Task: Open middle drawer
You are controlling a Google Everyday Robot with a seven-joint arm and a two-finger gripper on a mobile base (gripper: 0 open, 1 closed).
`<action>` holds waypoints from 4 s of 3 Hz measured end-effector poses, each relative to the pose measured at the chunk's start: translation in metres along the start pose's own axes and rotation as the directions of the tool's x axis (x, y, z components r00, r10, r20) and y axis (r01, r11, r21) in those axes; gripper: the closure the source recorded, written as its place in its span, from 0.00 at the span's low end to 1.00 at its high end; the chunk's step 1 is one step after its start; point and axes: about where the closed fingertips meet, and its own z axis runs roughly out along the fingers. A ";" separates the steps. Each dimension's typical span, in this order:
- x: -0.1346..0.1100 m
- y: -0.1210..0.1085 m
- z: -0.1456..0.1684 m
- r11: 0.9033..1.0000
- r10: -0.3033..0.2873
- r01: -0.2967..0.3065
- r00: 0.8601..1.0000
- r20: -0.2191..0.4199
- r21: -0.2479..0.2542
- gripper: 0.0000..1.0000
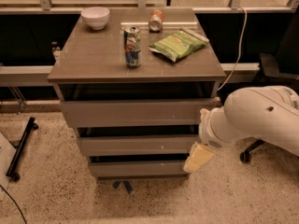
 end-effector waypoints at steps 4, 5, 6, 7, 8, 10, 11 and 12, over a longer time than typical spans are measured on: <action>0.002 0.014 0.105 0.983 0.163 -0.139 0.963 0.215 -0.121 0.00; 0.001 0.011 0.138 0.982 0.164 -0.130 0.946 0.279 -0.137 0.00; 0.006 0.003 0.167 0.980 0.171 -0.130 0.936 0.308 -0.148 0.00; 0.013 -0.009 0.194 0.977 0.185 -0.140 0.928 0.323 -0.159 0.00; 0.021 -0.020 0.219 0.971 0.210 -0.158 0.922 0.326 -0.177 0.00; 0.030 -0.042 0.284 0.948 0.276 -0.202 0.907 0.317 -0.248 0.00; 0.023 -0.054 0.309 0.940 0.286 -0.199 0.903 0.321 -0.277 0.00; 0.022 -0.064 0.338 0.928 0.300 -0.211 0.911 0.282 -0.307 0.26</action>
Offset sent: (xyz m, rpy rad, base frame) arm 0.0185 0.0144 -0.0788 0.2353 0.1009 -0.1022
